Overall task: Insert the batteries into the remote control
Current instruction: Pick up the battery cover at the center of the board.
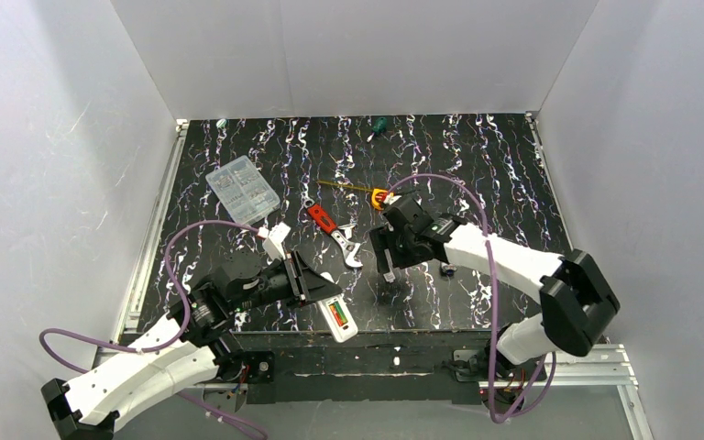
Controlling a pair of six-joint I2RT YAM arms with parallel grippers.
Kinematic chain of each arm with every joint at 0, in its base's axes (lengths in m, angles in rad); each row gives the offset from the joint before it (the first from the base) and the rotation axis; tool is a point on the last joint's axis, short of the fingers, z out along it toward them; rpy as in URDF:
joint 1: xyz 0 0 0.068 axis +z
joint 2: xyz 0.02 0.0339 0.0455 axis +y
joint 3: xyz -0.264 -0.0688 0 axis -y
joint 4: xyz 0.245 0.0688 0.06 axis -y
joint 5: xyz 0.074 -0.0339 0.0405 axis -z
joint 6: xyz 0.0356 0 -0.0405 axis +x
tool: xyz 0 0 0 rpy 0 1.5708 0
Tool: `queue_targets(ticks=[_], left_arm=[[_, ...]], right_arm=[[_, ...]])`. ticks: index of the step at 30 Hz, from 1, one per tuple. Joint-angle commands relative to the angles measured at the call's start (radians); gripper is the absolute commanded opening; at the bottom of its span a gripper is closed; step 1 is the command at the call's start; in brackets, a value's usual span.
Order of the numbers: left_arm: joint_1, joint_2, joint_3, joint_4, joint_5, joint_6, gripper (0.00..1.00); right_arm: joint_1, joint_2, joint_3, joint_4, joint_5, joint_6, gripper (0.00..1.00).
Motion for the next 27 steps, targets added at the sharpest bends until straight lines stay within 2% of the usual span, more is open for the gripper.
queue_targets(ticks=[1, 5, 13, 18, 27], left_arm=[[0.000, -0.009, 0.038, 0.028, 0.018, 0.006, 0.00], [0.000, -0.009, 0.041, 0.030, 0.014, 0.006, 0.00], [0.000, 0.003, 0.044, 0.038, 0.013, 0.001, 0.00], [0.000, 0.001, 0.041, 0.043, 0.007, -0.002, 0.00], [-0.001, 0.002, 0.034, 0.052, 0.007, -0.007, 0.00]], right_arm=[[-0.003, 0.061, 0.008, 0.053, -0.005, 0.007, 0.85], [-0.003, 0.099, -0.011, 0.083, -0.019, -0.025, 0.81], [0.001, 0.178, -0.011, 0.097, -0.008, -0.069, 0.68], [0.021, 0.199, -0.015, 0.095, 0.012, -0.075, 0.66], [0.049, 0.234, 0.002, 0.077, 0.036, -0.075, 0.54]])
